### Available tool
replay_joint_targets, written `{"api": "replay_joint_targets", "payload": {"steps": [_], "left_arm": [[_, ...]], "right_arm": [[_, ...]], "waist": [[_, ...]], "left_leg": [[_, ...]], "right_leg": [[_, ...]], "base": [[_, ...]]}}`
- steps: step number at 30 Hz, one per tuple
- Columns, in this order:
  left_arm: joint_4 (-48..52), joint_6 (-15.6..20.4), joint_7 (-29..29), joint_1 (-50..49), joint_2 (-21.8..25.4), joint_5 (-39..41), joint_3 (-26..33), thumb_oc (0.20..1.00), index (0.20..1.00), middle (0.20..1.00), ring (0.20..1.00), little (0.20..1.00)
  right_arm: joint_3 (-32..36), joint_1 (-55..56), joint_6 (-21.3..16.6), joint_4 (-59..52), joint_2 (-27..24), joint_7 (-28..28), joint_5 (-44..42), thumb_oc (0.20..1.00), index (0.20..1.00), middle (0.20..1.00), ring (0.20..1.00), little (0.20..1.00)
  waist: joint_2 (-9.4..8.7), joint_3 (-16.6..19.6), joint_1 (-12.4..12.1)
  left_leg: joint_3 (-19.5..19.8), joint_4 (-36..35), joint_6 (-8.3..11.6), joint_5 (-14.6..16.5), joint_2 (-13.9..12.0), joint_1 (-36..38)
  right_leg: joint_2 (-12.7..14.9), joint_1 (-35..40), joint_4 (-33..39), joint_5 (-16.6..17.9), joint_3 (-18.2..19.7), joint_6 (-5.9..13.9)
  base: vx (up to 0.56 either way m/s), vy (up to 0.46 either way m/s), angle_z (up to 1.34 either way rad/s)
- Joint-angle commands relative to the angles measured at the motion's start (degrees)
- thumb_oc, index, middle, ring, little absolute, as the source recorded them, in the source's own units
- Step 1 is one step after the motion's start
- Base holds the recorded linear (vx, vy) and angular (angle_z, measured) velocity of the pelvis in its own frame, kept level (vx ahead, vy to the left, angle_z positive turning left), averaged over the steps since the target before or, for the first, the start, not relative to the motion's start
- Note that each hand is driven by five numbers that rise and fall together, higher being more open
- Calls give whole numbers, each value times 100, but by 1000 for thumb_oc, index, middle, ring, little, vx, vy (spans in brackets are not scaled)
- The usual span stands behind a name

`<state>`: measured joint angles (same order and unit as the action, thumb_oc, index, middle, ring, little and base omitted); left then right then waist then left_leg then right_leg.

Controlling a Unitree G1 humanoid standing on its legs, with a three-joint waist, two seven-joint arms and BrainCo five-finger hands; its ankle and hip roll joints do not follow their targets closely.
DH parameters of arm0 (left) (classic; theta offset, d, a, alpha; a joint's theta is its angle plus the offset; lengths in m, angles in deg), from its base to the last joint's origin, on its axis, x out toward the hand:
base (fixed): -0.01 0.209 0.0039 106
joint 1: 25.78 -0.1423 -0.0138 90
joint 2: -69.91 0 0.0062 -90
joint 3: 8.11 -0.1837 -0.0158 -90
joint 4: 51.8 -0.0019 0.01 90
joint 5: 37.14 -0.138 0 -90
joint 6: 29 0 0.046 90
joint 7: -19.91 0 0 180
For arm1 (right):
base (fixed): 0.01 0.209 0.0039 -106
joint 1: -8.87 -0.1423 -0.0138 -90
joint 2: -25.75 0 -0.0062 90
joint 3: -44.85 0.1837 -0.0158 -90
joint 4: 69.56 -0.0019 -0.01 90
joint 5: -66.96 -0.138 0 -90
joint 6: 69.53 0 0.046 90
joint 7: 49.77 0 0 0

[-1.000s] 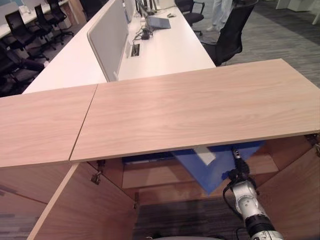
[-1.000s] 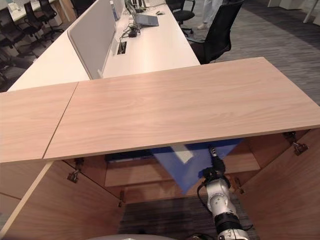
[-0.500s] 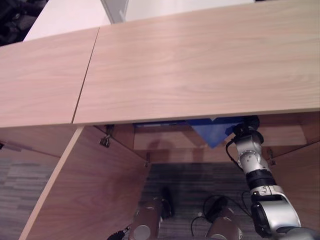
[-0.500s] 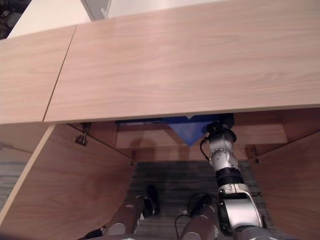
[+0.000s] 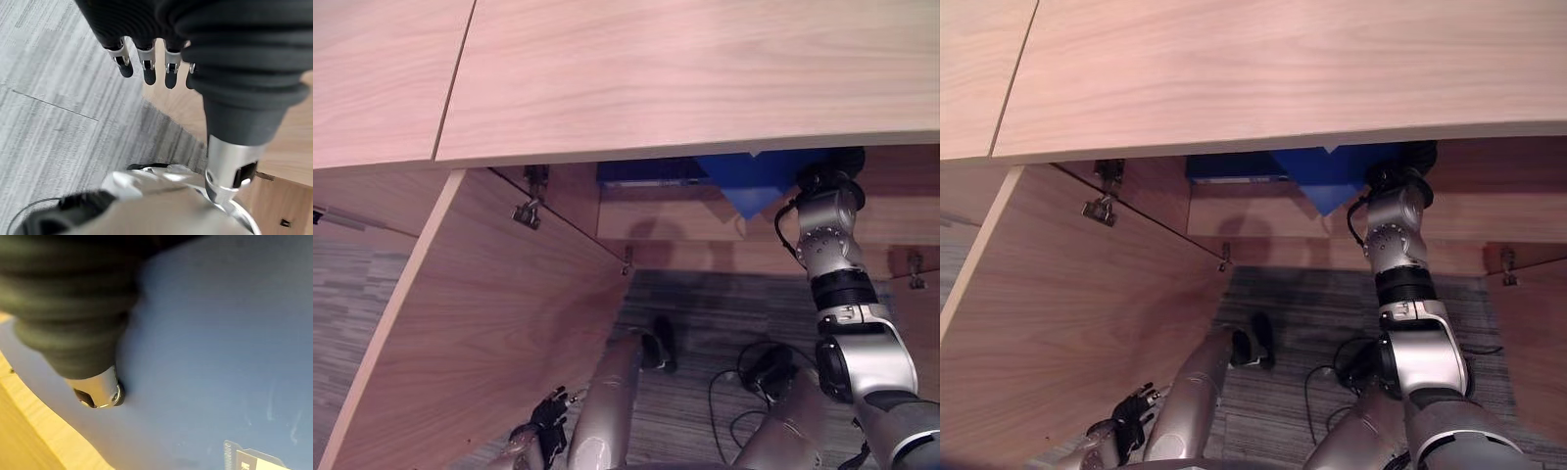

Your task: Put the empty folder in the office cabinet

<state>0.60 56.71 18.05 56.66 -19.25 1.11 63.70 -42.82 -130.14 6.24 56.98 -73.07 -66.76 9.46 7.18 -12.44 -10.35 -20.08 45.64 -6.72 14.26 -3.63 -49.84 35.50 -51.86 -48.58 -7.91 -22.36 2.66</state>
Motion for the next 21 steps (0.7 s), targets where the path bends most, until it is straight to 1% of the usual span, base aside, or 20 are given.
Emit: {"api": "replay_joint_targets", "payload": {"steps": [1,2,3,5,8,10,14,17,18,21], "left_arm": [[540,57,-3,-106,153,128,-321,1000,1000,1000,1000,1000],[793,51,5,-133,245,133,-381,1000,1000,1000,1000,1000],[818,37,-3,-144,256,136,-383,1000,1000,1000,1000,1000],[1175,47,-7,-187,389,184,-444,1000,1000,1000,1000,1000],[1475,11,-126,-164,571,325,-544,1000,1000,1000,1000,1000],[1661,-3,-236,-103,668,401,-588,1000,1000,1000,1000,1000],[1856,-16,-368,19,765,420,-631,1000,1000,1000,1000,1000],[1896,-23,-405,95,800,445,-643,1000,1000,1000,1000,1000],[1898,-64,-412,126,796,431,-648,1000,1000,1000,1000,1000],[1851,-93,-426,133,808,401,-633,1000,1000,1000,1000,1000]], "right_arm": [[-4,-375,-681,-716,-234,-27,-305,200,200,200,200,200],[34,-456,-756,-811,-253,-79,-335,200,200,200,200,200],[38,-452,-756,-817,-254,-85,-333,200,200,200,200,200],[138,-600,-879,-866,-334,-180,-411,200,200,200,200,200],[268,-974,-1023,-533,-488,-421,-616,200,200,200,200,200],[337,-1150,-1080,-333,-568,-572,-745,200,200,200,200,200],[623,-1325,-1273,-137,-534,-729,-1071,200,200,200,200,200],[736,-1347,-1306,77,-529,-746,-1232,200,200,200,200,200],[842,-1277,-1301,162,-458,-768,-1305,200,200,200,200,200],[979,-1140,-1328,246,-361,-780,-1379,200,200,200,200,200]], "waist": [[-51,458,-137],[-9,475,-149],[-16,490,-149],[15,533,-154],[25,570,-188],[46,589,-196],[94,637,-225],[101,661,-239],[106,684,-245],[84,729,-234]], "left_leg": [[579,580,95,833,-144,-207],[612,608,86,853,-109,-314],[613,622,85,859,-105,-338],[646,680,84,874,-68,-492],[689,857,106,928,-93,-671],[735,989,109,967,-114,-780],[812,1169,114,1000,-164,-950],[876,1285,128,1033,-196,-1030],[919,1312,147,1063,-192,-1035],[926,1226,139,1036,-158,-1022]], "right_leg": [[45,-77,212,-253,45,127],[74,-185,129,-310,89,116],[84,-211,109,-321,96,115],[128,-350,-7,-391,175,99],[223,-499,-214,-481,232,83],[231,-576,-345,-541,258,68],[303,-671,-513,-642,236,42],[330,-683,-618,-708,209,34],[331,-673,-654,-752,199,60],[349,-622,-584,-721,144,71]], "base": [[20,-31,1],[17,-18,5],[18,-18,5],[16,-22,4],[22,-21,9],[26,-30,8],[21,-40,8],[24,-30,11],[32,-35,7],[12,-10,1]]}}
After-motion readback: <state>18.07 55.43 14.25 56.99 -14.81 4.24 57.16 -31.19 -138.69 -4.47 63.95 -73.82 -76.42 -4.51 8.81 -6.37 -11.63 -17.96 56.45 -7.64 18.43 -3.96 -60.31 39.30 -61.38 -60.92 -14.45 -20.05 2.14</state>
